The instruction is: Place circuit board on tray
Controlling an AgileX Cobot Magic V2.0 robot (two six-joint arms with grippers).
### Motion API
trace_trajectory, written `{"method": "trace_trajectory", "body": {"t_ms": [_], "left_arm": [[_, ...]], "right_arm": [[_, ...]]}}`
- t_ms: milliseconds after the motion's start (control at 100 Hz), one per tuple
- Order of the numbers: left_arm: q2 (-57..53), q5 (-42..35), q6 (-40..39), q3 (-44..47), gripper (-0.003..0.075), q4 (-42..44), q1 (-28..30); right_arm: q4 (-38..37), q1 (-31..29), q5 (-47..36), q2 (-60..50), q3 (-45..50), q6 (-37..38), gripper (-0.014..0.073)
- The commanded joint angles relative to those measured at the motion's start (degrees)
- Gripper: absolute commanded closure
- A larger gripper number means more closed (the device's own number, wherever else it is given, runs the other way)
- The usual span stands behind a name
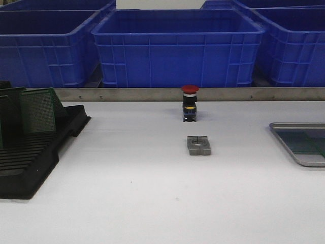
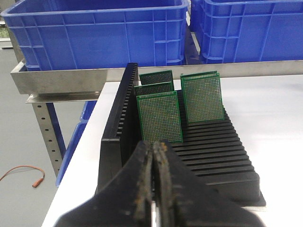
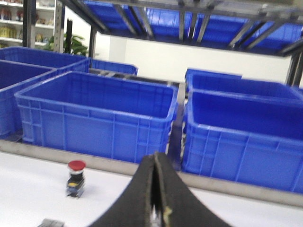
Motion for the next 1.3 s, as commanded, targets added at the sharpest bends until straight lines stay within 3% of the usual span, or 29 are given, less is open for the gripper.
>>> {"method": "trace_trajectory", "body": {"t_ms": [0, 220, 280, 380, 570, 730, 1290], "left_arm": [[-1.8, -4.3, 0.1, 2.8, 0.0741, -0.6, -0.4], [-1.8, -4.3, 0.1, 2.8, 0.0741, -0.6, -0.4], [-1.8, -4.3, 0.1, 2.8, 0.0741, -0.6, -0.4], [-1.8, -4.3, 0.1, 2.8, 0.0741, -0.6, -0.4], [-1.8, -4.3, 0.1, 2.8, 0.0741, -0.6, -0.4], [-1.8, -4.3, 0.1, 2.8, 0.0741, -0.6, -0.4], [-1.8, -4.3, 0.1, 2.8, 0.0741, -0.6, -0.4]], "right_arm": [[-15.0, 0.2, -0.3, 0.5, -1.4, 18.0, 0.0656], [-62.1, 0.3, -3.6, 0.5, -1.4, 66.6, 0.0656], [-71.0, 0.9, -3.7, 0.5, -1.4, 78.6, 0.0656], [-79.8, 2.0, -5.6, 0.3, -0.3, 88.9, 0.0656], [-81.1, 3.4, -20.9, -2.5, 8.7, 92.3, 0.0656], [-86.8, 3.5, -13.6, -5.9, 8.4, 92.3, 0.0656], [-91.1, 3.5, -12.4, -5.8, 8.4, 97.3, 0.0656]]}}
